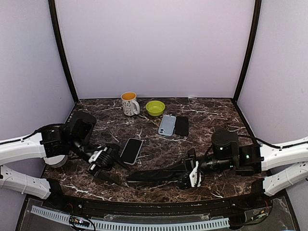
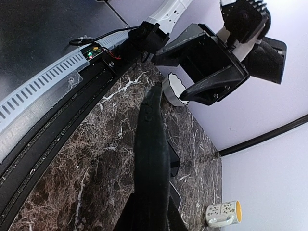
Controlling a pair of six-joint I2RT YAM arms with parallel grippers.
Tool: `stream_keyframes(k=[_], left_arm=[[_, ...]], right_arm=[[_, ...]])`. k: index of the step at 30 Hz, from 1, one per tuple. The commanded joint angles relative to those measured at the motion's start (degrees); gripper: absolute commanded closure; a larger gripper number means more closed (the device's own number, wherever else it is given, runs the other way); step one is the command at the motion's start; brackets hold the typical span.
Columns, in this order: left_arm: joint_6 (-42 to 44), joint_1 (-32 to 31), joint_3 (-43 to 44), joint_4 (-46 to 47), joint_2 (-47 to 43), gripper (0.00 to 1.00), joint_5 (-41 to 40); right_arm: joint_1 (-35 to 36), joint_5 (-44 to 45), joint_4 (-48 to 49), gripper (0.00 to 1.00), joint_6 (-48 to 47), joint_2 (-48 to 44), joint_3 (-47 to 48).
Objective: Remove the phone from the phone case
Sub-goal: Remove the top left corner of the phone case, then remove the bottom left corner of the phone case.
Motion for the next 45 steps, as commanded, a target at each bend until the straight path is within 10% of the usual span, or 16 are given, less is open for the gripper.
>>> stream_keyframes(k=[1,23,45], left_arm=[[-0.04,-0.17,0.03,4.48,-6.28,0.41,-1.15],[-15.65,6.51,-10.67,40.14,-17.93,0.31,-11.06],[-16.92,7.67,-8.27,34.64,-11.94,0.4,7.17]], right_arm=[[0.04,2.68,9.06,1.0,5.62,-5.42,-2.11],[-6.28,-3.91,45.05,1.0,37.14,-6.53,-10.06],[-8.09,-19.83,41.74,1.0,40.48,3.45,0.54]])
